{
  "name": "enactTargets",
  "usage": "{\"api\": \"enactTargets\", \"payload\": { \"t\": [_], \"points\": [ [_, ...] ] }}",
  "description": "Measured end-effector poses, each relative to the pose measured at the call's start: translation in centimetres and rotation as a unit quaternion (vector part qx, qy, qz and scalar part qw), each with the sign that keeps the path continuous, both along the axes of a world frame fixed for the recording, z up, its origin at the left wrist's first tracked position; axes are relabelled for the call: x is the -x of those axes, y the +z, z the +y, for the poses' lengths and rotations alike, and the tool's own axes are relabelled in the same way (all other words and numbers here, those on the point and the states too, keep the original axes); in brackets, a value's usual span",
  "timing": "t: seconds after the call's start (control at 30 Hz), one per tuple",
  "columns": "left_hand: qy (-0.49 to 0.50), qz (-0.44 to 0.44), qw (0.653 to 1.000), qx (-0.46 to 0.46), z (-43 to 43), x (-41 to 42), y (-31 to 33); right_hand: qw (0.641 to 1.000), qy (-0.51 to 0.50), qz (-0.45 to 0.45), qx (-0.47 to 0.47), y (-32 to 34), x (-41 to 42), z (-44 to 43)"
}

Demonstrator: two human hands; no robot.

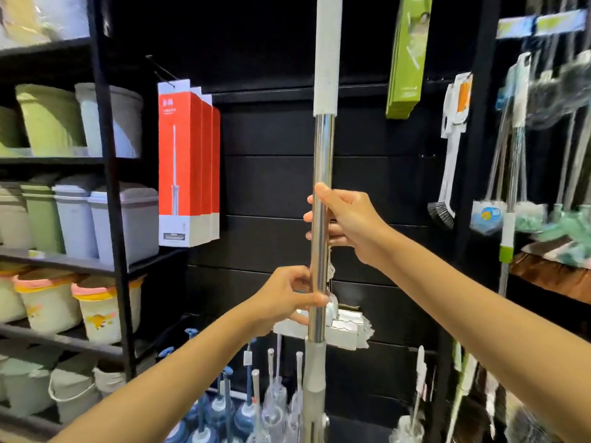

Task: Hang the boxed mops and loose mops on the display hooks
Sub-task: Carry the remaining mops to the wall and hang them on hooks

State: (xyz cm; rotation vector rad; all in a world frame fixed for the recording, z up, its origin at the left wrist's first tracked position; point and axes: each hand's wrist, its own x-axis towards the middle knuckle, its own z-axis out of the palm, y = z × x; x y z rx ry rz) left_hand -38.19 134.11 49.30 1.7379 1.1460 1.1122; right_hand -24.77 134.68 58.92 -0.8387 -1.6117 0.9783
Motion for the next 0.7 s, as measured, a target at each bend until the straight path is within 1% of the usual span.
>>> {"api": "enactTargets", "payload": {
  "t": [0.37,0.47,0.7],
  "points": [
    [-0.074,0.032,0.996,-0.033,20.9,5.2,4.7,0.995,-0.092,-0.012,-0.025,4.6,5.3,18.2],
    [-0.092,0.035,0.994,-0.04,25.5,6.0,5.8,0.994,-0.104,-0.003,-0.021,5.6,5.9,22.1],
    [-0.101,0.041,0.993,-0.041,34.5,7.2,7.1,0.993,-0.117,0.004,-0.026,6.7,7.1,31.0]
  ]
}}
